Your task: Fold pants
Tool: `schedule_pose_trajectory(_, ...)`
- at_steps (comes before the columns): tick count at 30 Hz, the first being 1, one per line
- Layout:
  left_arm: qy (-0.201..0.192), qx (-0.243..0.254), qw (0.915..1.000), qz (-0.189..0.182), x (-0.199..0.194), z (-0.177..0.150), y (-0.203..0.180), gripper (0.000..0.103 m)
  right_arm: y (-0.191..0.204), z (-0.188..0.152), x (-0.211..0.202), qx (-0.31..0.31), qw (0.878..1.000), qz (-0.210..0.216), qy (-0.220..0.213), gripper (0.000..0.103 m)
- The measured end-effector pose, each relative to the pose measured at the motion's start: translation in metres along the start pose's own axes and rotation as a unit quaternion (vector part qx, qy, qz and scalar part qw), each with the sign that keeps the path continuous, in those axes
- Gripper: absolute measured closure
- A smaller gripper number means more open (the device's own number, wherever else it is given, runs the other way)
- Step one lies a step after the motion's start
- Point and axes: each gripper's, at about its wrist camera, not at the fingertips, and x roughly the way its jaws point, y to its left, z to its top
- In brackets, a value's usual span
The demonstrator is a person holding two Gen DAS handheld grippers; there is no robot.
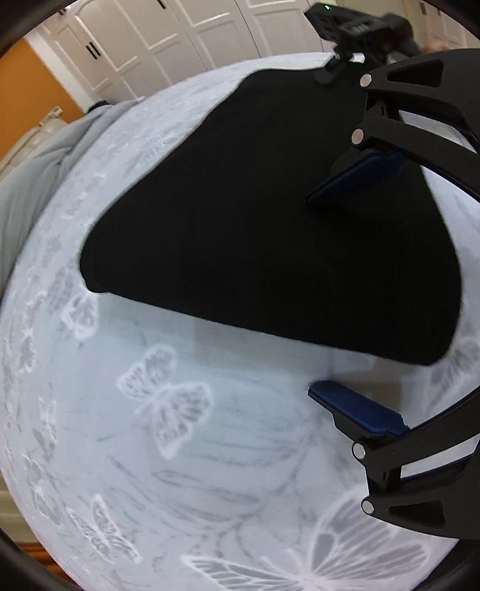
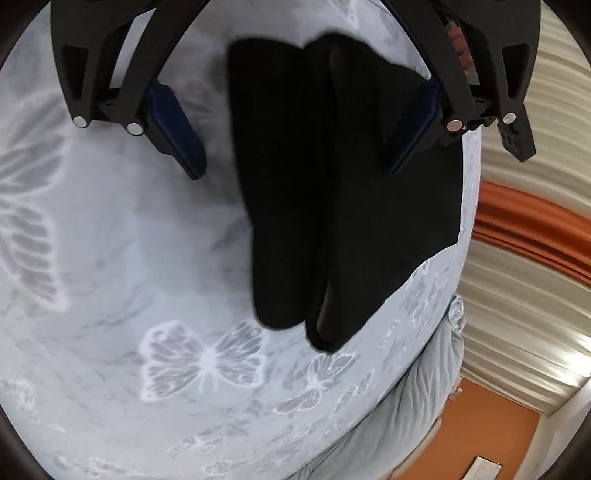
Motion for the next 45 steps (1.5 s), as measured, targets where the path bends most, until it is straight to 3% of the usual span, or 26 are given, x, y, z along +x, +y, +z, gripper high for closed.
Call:
schedule_pose_trajectory(1, 0.009, 0.017, 0.9997, -0.018, 0.003, 0.002, -0.005, 0.017, 0.008, -0.001, 0.006, -0.018, 1.000, 0.010, 0.011, 0.049)
schedule_pose_trajectory(2, 0.011, 0.026, 0.9992, -0.029, 0.004, 0.003, -0.007, 0.038, 0.012, -0.002, 0.005, -0.017, 1.000, 0.014, 0.010, 0.050)
schedule_pose_trajectory(3, 0.008, 0.030, 0.9989, -0.036, 0.003, 0.005, -0.007, 0.051, 0.020, -0.002, 0.000, -0.025, 0.999, 0.021, 0.007, 0.061)
schedule_pose_trajectory(5, 0.004, 0.023, 0.9983, -0.053, -0.008, 0.007, -0.005, 0.072, 0.036, -0.003, -0.023, -0.035, 0.997, 0.065, -0.007, 0.064)
schedule_pose_trajectory(8, -0.007, 0.037, 0.9952, -0.091, -0.053, -0.005, -0.006, 0.075, 0.062, -0.018, -0.057, -0.091, 0.992, 0.089, -0.014, 0.064)
schedule_pose_trajectory(10, -0.010, 0.051, 0.9949, -0.087, -0.068, -0.021, -0.005, 0.074, 0.057, -0.032, -0.058, -0.098, 0.993, 0.070, 0.005, 0.053)
schedule_pose_trajectory(11, -0.002, 0.050, 0.9956, -0.079, -0.065, -0.031, -0.001, 0.071, 0.047, -0.038, -0.049, -0.096, 0.995, 0.035, 0.018, 0.046)
schedule_pose_trajectory(12, 0.011, 0.045, 0.9968, -0.065, -0.058, -0.038, 0.005, 0.062, 0.035, -0.043, -0.040, -0.086, 0.996, -0.023, 0.026, 0.031)
schedule_pose_trajectory(13, 0.026, 0.036, 0.9983, -0.038, -0.046, -0.047, 0.012, 0.059, 0.021, -0.047, -0.031, -0.061, 0.995, -0.075, 0.035, 0.025)
schedule_pose_trajectory(14, 0.031, 0.029, 0.9989, -0.019, -0.039, -0.051, 0.016, 0.047, 0.014, -0.048, -0.028, -0.037, 0.997, -0.048, 0.041, 0.019)
schedule_pose_trajectory(16, 0.008, 0.029, 0.9995, -0.007, -0.041, -0.056, 0.015, 0.043, 0.014, -0.046, -0.031, -0.014, 0.999, 0.000, 0.031, 0.019)
schedule_pose_trajectory(18, -0.021, 0.069, 0.9973, 0.015, -0.050, -0.053, 0.000, 0.027, 0.024, -0.042, -0.036, -0.035, 0.999, 0.002, 0.007, 0.019)
schedule_pose_trajectory(21, -0.078, 0.096, 0.9899, 0.069, -0.060, -0.050, -0.020, 0.021, 0.027, -0.040, -0.026, -0.021, 1.000, 0.002, 0.010, 0.018)
schedule_pose_trajectory(25, -0.070, 0.111, 0.9882, 0.079, -0.046, -0.044, -0.037, 0.021, 0.035, -0.047, -0.006, -0.011, 1.000, -0.009, 0.026, 0.012)
schedule_pose_trajectory(30, -0.065, 0.127, 0.9835, 0.112, -0.031, -0.042, -0.047, 0.016, 0.045, -0.056, 0.002, -0.056, 0.997, -0.042, 0.019, 0.006)
schedule_pose_trajectory(39, -0.071, 0.124, 0.9811, 0.131, -0.017, -0.044, -0.050, 0.010, 0.035, -0.057, 0.001, -0.049, 0.999, -0.022, -0.010, 0.005)
schedule_pose_trajectory(45, -0.078, 0.110, 0.9830, 0.125, -0.014, -0.042, -0.046, 0.010, 0.033, -0.059, -0.003, -0.050, 0.998, -0.011, -0.030, 0.005)
